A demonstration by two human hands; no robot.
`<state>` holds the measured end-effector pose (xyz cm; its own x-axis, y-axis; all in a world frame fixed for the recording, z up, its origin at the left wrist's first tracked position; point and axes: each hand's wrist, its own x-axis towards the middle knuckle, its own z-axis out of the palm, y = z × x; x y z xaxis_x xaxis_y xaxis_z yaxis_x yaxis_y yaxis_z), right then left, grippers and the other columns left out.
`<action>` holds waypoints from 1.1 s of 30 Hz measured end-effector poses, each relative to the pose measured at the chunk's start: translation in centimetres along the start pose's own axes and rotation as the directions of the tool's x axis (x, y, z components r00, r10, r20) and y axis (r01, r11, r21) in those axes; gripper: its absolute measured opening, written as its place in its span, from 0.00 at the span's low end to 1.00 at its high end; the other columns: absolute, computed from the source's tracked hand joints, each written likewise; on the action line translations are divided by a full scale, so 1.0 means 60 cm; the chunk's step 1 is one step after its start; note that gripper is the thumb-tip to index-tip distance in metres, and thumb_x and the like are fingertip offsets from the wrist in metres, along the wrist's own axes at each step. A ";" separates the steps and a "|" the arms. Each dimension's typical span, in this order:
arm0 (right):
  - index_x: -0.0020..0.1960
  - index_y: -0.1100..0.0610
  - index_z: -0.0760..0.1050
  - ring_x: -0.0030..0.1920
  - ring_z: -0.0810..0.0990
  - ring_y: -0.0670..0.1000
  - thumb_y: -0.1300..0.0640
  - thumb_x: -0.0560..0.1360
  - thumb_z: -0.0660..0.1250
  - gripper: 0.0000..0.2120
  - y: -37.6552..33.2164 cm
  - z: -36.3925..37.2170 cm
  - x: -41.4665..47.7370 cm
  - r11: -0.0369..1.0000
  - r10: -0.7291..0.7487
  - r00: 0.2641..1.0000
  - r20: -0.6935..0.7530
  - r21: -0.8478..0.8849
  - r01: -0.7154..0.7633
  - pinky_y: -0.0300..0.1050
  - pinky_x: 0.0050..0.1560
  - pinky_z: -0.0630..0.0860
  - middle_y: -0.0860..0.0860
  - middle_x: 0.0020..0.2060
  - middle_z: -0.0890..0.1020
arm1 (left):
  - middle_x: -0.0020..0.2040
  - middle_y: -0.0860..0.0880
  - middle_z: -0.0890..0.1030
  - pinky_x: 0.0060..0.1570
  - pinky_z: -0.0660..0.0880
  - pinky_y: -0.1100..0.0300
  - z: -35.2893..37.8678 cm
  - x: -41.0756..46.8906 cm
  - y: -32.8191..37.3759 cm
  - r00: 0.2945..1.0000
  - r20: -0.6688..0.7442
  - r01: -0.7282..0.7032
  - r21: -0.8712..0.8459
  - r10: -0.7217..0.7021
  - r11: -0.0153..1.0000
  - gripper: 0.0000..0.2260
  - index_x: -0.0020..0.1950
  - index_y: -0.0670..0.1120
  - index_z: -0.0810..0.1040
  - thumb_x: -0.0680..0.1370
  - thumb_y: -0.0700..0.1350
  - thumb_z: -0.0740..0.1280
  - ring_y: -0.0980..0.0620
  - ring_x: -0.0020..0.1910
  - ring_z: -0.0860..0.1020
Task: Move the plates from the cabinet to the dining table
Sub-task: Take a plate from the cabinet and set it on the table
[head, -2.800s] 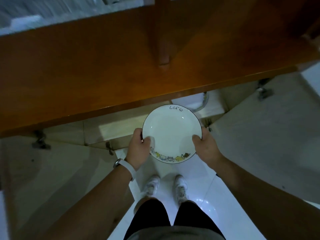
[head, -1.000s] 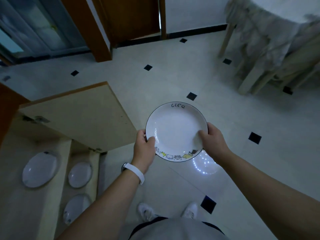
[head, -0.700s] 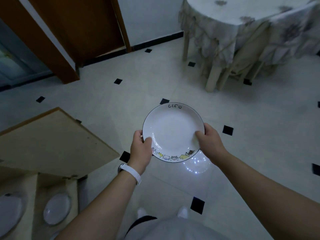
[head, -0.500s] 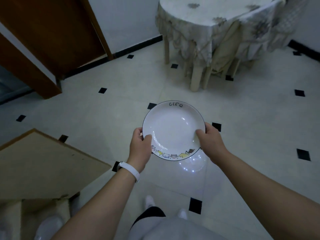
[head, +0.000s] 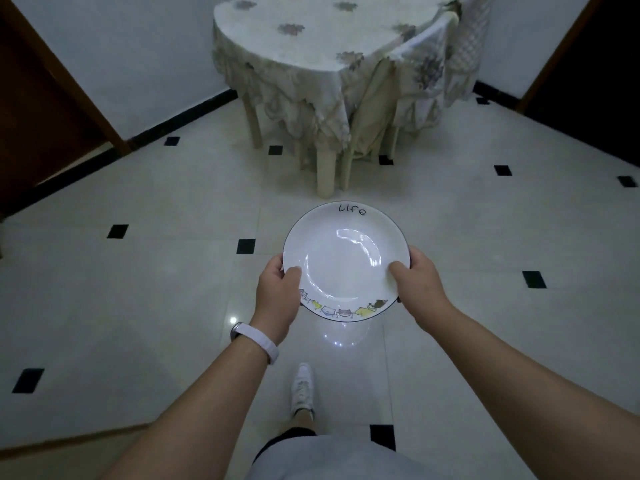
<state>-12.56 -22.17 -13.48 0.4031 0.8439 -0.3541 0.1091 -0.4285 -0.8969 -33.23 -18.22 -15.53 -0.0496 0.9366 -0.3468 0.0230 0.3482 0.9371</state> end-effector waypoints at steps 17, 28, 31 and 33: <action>0.51 0.58 0.75 0.35 0.75 0.52 0.66 0.75 0.58 0.10 -0.192 0.056 0.186 0.994 0.012 0.960 -0.278 0.112 0.020 0.35 0.20 0.70 0.53 0.42 0.79 | 0.41 0.47 0.80 0.37 0.72 0.55 0.054 0.296 0.170 0.962 0.266 -0.064 -0.015 0.065 0.998 0.12 0.47 0.50 0.80 0.76 0.37 0.60 0.51 0.37 0.74; 0.48 0.53 0.77 0.37 0.78 0.53 0.64 0.72 0.59 0.11 -0.175 -0.006 0.366 0.987 0.049 0.964 -0.263 0.164 -0.006 0.45 0.33 0.74 0.53 0.41 0.81 | 0.43 0.44 0.81 0.37 0.74 0.53 0.180 0.408 0.210 0.965 0.262 -0.039 0.073 0.019 0.997 0.11 0.49 0.48 0.80 0.76 0.38 0.59 0.48 0.39 0.76; 0.46 0.53 0.77 0.39 0.77 0.54 0.63 0.72 0.60 0.09 -0.176 -0.044 0.445 0.985 0.057 0.968 -0.243 0.171 -0.014 0.47 0.37 0.74 0.53 0.41 0.81 | 0.41 0.46 0.80 0.35 0.72 0.55 0.243 0.441 0.233 0.971 0.236 -0.056 0.097 0.032 0.994 0.12 0.47 0.48 0.81 0.76 0.37 0.59 0.49 0.37 0.74; 0.46 0.52 0.77 0.38 0.77 0.53 0.63 0.73 0.60 0.10 -0.189 -0.075 0.495 0.986 0.049 0.975 -0.217 0.169 -0.011 0.46 0.37 0.74 0.52 0.40 0.81 | 0.40 0.46 0.80 0.35 0.72 0.54 0.289 0.463 0.251 0.975 0.220 -0.048 0.105 0.024 0.993 0.12 0.48 0.49 0.81 0.76 0.37 0.59 0.49 0.37 0.74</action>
<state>2.30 6.31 -12.64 0.5956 0.7318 -0.3312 -0.0504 -0.3775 -0.9246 -16.92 13.72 -11.73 0.1717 0.9303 -0.3242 0.1303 0.3047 0.9435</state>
